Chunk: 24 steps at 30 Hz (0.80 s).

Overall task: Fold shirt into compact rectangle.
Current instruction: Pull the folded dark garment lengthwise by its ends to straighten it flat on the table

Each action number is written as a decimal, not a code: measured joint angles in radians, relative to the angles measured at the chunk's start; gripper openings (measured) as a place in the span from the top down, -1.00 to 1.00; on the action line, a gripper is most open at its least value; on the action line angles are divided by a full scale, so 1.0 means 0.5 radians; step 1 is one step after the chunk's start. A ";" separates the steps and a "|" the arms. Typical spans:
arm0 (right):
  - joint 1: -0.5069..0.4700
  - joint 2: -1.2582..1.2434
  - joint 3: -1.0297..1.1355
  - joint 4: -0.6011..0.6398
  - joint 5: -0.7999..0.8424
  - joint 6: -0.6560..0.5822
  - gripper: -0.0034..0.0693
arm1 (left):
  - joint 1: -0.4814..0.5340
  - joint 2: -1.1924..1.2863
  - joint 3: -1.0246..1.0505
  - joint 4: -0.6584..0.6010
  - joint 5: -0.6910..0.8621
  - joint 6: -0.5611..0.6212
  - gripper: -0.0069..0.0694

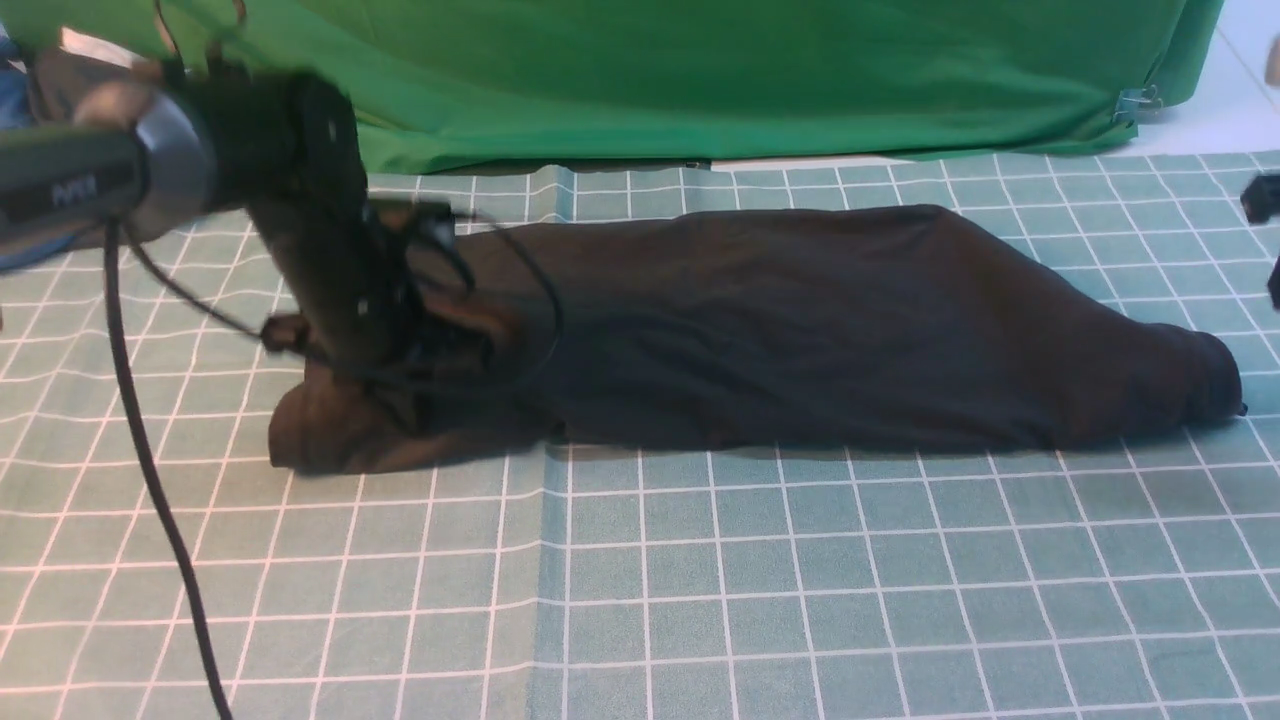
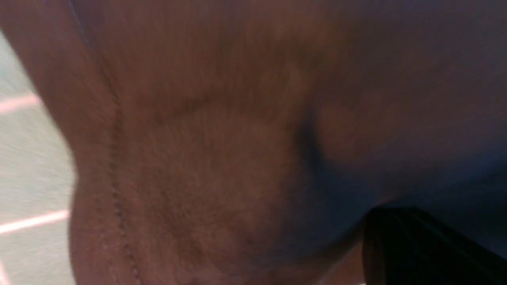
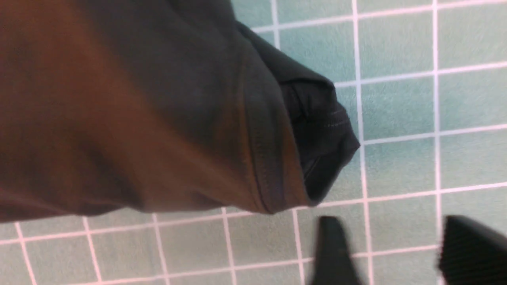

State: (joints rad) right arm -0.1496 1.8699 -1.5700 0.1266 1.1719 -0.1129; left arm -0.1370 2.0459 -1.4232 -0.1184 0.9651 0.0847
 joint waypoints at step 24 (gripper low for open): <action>-0.025 0.280 0.028 0.404 -0.333 -0.370 0.79 | -0.010 -0.069 0.165 0.056 -0.210 0.000 0.81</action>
State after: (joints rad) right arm -0.1623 2.0098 -1.5560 0.3285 1.0053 -0.2980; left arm -0.1420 2.0111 -1.3408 -0.0906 0.8601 0.0847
